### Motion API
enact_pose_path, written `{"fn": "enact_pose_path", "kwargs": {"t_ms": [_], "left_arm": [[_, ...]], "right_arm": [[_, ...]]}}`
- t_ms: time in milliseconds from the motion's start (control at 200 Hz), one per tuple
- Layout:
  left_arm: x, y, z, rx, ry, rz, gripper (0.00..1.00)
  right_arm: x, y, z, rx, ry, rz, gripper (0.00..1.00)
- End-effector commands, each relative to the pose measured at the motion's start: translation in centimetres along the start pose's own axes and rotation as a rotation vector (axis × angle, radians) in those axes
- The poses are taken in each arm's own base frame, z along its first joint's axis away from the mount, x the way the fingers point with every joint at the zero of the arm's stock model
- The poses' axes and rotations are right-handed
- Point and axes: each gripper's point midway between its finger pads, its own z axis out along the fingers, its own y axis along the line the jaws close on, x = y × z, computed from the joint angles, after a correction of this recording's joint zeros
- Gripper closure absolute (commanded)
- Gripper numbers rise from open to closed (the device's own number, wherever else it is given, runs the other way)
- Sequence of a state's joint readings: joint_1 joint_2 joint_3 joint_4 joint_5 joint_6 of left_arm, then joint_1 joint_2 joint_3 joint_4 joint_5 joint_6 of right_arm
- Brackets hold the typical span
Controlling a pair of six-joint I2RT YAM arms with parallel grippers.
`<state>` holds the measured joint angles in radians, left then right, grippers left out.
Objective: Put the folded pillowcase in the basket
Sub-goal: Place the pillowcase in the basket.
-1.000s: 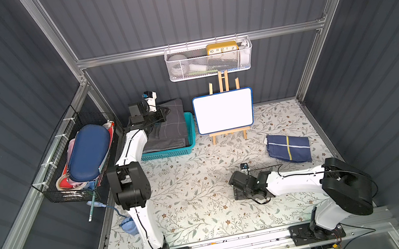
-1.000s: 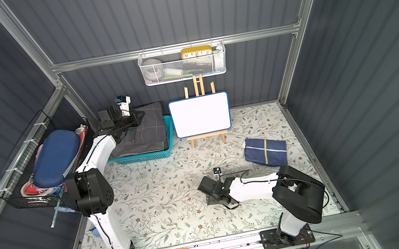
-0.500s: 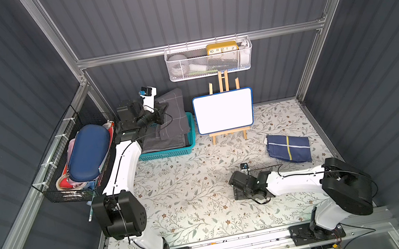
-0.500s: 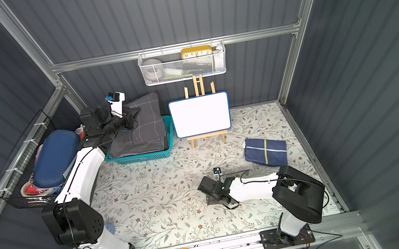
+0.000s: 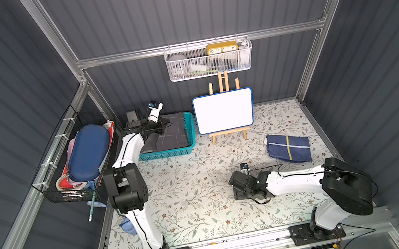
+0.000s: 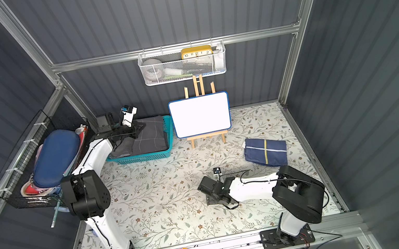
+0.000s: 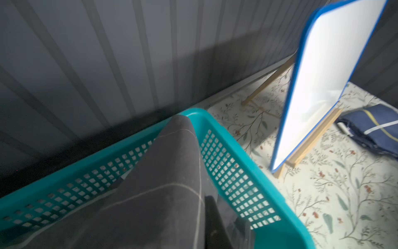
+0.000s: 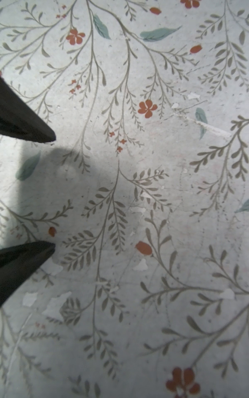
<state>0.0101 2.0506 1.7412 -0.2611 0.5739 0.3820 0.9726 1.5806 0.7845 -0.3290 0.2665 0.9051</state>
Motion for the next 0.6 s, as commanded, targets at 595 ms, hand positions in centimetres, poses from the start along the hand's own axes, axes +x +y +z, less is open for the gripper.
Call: {"fn": "enact_pose_path", "kwargs": {"t_ms": [595], "left_arm": [[3.1, 9.2, 0.8, -0.311, 0.098, 0.082, 0.64]], "right_arm": [[2.4, -0.4, 1.4, 0.039, 0.100, -0.004, 0.23]]}}
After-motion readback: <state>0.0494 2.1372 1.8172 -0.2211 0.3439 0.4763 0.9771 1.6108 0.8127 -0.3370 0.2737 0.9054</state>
